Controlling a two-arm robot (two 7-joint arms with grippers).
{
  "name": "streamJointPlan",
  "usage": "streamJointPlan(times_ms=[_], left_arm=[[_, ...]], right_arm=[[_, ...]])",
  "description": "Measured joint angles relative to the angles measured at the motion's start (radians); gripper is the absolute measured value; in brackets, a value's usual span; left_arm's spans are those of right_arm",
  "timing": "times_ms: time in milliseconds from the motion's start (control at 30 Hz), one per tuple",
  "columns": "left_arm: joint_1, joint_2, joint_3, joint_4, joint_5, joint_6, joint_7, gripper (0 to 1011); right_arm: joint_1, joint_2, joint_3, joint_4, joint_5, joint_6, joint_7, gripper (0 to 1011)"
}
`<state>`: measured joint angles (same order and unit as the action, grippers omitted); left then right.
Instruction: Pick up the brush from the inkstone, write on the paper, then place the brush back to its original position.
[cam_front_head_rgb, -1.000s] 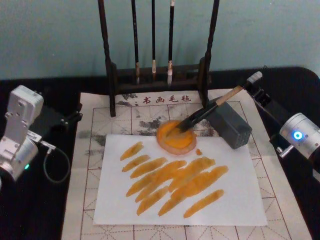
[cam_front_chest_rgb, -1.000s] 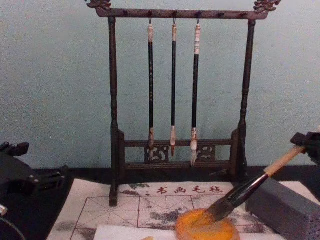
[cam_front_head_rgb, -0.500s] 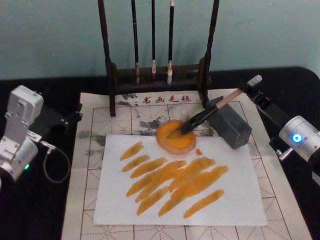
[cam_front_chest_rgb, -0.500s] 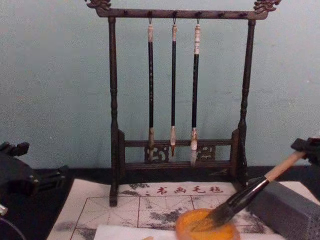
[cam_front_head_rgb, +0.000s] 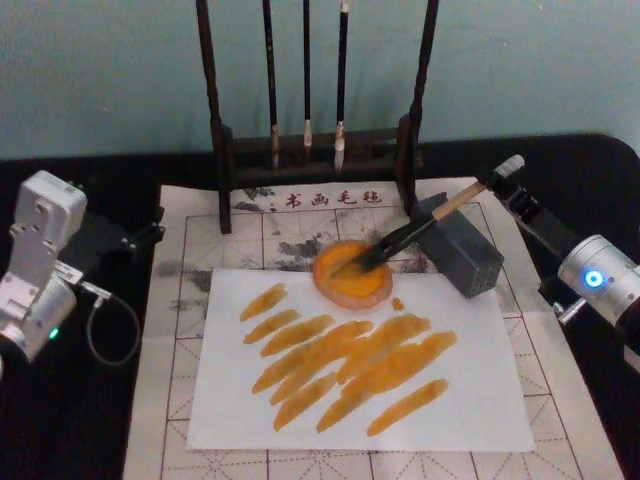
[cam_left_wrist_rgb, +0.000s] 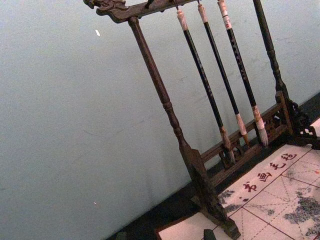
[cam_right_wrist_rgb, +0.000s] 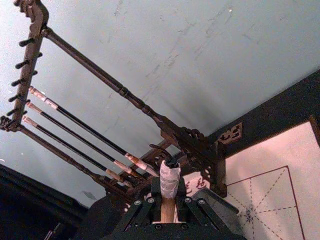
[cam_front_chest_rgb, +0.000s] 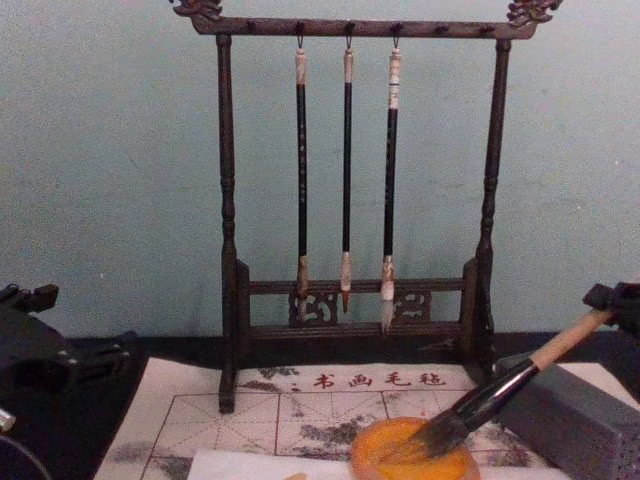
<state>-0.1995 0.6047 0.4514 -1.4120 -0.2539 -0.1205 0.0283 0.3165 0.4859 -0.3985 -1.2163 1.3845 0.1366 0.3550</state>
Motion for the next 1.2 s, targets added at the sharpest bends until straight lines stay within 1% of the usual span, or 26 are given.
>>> streamJointPlan(times_ms=[567,867,1200], left_arm=[[0.0,0.0,0.0,0.0,0.0,0.0,0.0,1001],[0.0,0.0,0.0,0.0,0.0,0.0,0.0,1001],[0.0,0.0,0.0,0.0,0.0,0.0,0.0,1001]], right_arm=[[0.0,0.0,0.0,0.018,0.012,0.007,-0.014,184],[-0.002,-0.003,0.005,0.024,0.027,0.014,-0.021,184],[-0.002,-0.003,0.005,0.024,0.026,0.013,-0.021,184]])
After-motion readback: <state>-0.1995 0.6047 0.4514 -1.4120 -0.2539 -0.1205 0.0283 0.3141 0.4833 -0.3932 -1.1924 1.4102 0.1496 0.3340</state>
